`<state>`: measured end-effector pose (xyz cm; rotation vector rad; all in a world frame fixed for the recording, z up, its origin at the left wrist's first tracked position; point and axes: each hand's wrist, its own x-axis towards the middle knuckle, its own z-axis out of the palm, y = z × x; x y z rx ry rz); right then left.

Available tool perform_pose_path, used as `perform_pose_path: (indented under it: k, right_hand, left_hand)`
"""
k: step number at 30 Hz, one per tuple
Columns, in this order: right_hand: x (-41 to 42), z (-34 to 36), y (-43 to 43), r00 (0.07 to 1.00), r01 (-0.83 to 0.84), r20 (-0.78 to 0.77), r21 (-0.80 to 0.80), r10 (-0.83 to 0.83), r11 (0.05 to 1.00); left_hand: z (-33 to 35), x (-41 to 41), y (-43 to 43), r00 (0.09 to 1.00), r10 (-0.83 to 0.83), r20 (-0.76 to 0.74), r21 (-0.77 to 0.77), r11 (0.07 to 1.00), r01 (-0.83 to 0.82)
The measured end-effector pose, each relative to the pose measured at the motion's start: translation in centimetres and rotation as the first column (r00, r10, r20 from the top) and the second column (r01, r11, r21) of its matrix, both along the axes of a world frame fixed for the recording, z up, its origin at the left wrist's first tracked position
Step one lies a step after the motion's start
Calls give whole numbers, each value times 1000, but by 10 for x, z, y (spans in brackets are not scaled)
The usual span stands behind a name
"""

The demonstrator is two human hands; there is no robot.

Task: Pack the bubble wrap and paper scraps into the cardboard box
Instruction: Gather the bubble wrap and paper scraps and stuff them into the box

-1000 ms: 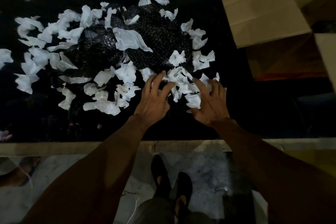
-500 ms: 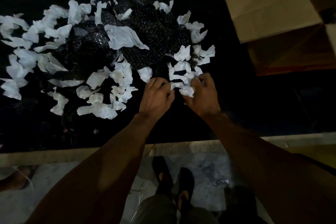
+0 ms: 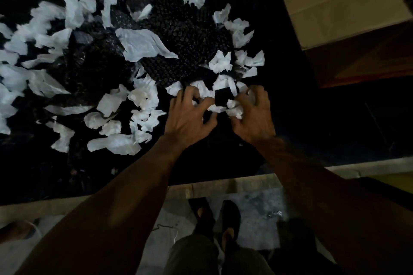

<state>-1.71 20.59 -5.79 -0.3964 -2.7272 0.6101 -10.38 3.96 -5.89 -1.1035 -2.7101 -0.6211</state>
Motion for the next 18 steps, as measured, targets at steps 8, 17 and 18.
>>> perform_pose_path:
  k: [8,17,18]
  right_hand:
    - [-2,-5,4,994,102,-35,-2,-102,995]
    - [4,42,21,974,219,99,-222,-202,950]
    - [3,50,21,976,216,94,-239,-199,947]
  left_hand:
    - [-12,-4,0,999,-40,-33,138,989,44]
    - [49,-14,-3,982,-100,161,138,987,78]
    - [57,-18,-1,978,-110,180,152,985,82]
